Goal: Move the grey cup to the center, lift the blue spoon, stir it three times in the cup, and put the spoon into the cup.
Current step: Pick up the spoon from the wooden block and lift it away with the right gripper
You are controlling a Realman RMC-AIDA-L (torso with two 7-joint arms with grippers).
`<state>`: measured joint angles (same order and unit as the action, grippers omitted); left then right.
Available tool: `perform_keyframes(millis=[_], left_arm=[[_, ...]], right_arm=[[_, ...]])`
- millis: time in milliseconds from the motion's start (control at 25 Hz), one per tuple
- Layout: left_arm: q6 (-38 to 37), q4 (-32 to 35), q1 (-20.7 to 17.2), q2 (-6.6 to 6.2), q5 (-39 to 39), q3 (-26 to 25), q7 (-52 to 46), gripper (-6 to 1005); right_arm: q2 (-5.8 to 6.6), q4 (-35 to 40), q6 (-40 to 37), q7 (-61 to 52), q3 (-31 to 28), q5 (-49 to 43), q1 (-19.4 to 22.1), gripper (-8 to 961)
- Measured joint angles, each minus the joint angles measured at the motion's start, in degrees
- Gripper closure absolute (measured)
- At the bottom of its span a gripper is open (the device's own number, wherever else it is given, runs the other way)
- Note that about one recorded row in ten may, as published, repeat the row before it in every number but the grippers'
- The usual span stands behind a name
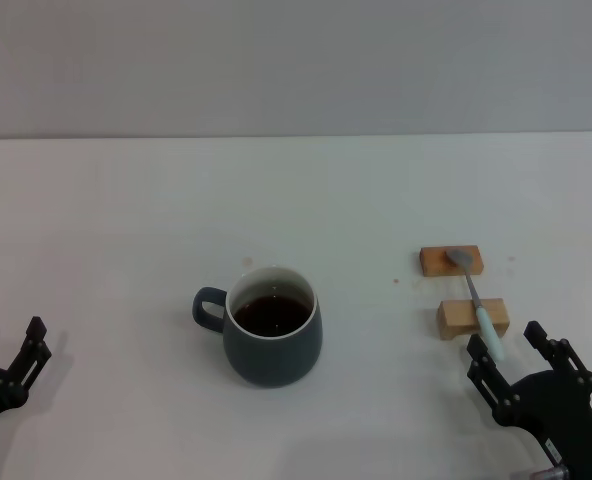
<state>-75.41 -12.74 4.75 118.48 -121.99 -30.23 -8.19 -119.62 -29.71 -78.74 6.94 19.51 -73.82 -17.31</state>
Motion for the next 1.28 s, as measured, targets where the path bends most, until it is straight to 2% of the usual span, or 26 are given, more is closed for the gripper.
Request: perform_keyframes(millis=[1280], left_arm=[[0.8,0.0,0.3,-0.01,0.1,0.0,0.0,135]], right_arm=[[0.00,1.0,0.0,-3.9,0.0,0.0,0.4,235]])
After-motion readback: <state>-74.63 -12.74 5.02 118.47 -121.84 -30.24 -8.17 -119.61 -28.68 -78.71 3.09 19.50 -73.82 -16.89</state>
